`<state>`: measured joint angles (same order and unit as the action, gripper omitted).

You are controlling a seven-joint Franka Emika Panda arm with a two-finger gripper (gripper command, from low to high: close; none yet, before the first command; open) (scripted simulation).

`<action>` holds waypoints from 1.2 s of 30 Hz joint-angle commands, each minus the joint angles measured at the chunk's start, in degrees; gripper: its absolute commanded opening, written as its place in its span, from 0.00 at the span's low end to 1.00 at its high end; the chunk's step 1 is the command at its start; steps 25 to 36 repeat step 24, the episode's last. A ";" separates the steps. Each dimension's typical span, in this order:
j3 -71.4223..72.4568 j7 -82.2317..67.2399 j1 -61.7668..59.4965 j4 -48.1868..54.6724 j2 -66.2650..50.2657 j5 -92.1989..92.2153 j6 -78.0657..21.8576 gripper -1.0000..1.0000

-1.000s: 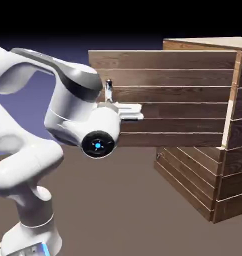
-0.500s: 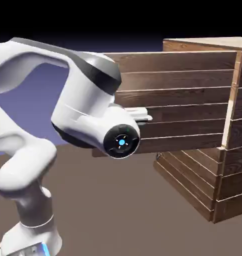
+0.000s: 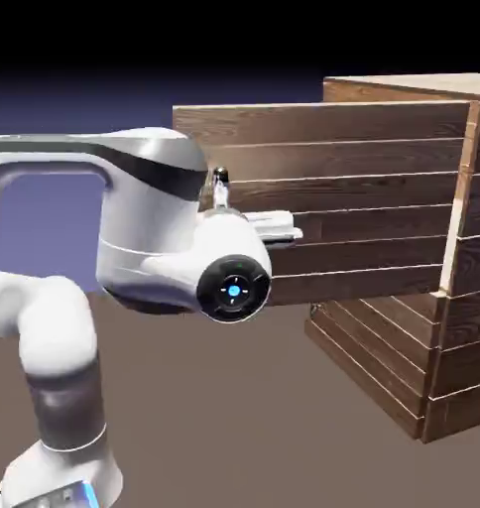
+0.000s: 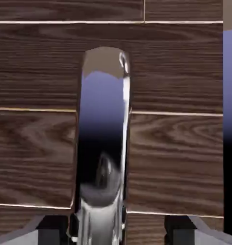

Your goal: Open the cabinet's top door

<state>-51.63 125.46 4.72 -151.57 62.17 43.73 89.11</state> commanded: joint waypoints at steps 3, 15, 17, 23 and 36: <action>2.83 -3.26 -4.85 -0.73 -4.90 4.56 -3.87 0.00; 7.96 -16.11 -17.63 9.36 -26.55 8.08 -25.67 0.00; 7.18 -18.40 -17.83 12.22 -30.70 7.73 -29.49 0.00; -2.18 -25.23 -10.42 23.95 -43.09 4.43 -41.10 0.00; -2.93 -25.93 -9.87 24.93 -44.21 4.24 -42.13 0.00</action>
